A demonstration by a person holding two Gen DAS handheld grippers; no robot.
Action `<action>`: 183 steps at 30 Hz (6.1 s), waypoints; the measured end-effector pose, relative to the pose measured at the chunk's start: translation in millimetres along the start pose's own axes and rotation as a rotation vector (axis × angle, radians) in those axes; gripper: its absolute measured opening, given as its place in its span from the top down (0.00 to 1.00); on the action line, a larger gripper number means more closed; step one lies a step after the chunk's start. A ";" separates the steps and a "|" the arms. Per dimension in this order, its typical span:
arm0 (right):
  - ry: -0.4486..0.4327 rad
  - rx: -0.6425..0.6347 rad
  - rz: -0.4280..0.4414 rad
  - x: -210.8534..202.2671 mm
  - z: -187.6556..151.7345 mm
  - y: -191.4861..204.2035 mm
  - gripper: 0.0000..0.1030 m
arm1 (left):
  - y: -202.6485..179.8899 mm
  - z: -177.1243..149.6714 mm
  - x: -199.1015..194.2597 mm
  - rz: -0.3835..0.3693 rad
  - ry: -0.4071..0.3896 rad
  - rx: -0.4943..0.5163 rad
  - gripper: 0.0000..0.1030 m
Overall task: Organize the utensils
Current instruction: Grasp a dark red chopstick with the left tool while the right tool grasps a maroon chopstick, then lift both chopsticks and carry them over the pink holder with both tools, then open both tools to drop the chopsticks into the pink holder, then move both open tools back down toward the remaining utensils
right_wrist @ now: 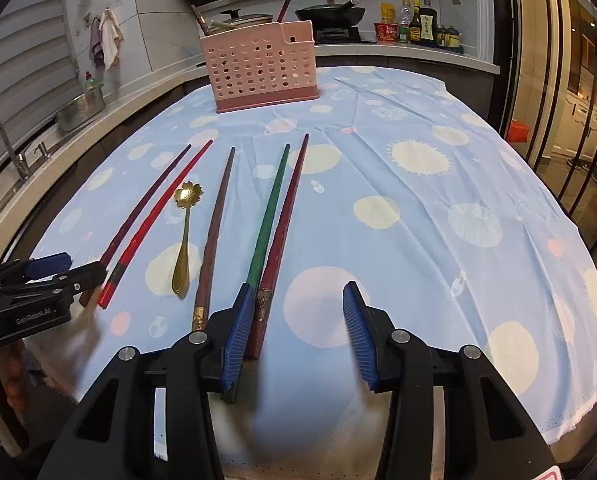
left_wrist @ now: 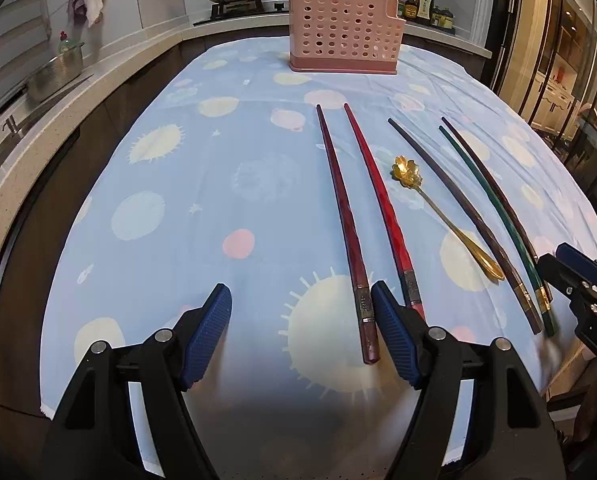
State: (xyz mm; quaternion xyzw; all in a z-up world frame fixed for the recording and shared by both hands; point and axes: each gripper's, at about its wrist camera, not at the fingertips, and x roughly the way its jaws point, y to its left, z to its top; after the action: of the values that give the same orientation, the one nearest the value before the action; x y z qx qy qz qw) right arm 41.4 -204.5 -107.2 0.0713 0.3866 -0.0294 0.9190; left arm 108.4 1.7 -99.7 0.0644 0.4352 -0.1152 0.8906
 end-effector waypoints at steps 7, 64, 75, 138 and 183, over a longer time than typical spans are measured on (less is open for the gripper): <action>0.007 0.012 -0.018 1.3 -4.3 -10.4 0.66 | -0.8 -3.6 -1.8 0.007 -0.007 0.010 0.34; -0.349 -0.005 0.110 -92.8 137.3 -18.1 0.93 | 11.2 119.6 -97.7 -0.128 -0.366 -0.003 0.93; -0.413 -0.021 0.150 -87.6 198.0 -13.5 0.93 | 7.8 180.3 -101.8 -0.115 -0.450 0.028 0.93; -0.374 0.003 0.144 60.6 366.9 10.7 0.80 | 5.7 358.0 5.8 -0.010 -0.437 0.016 0.59; -0.008 0.027 0.128 -23.1 3.9 4.9 0.80 | -21.8 27.5 -24.7 -0.038 -0.090 0.014 0.49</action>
State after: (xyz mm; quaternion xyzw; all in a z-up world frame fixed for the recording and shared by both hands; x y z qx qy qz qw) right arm 28.5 -200.3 -87.4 0.1083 0.3773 0.0241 0.9194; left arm 108.9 -21.5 -63.7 0.0574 0.3951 -0.1377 0.9064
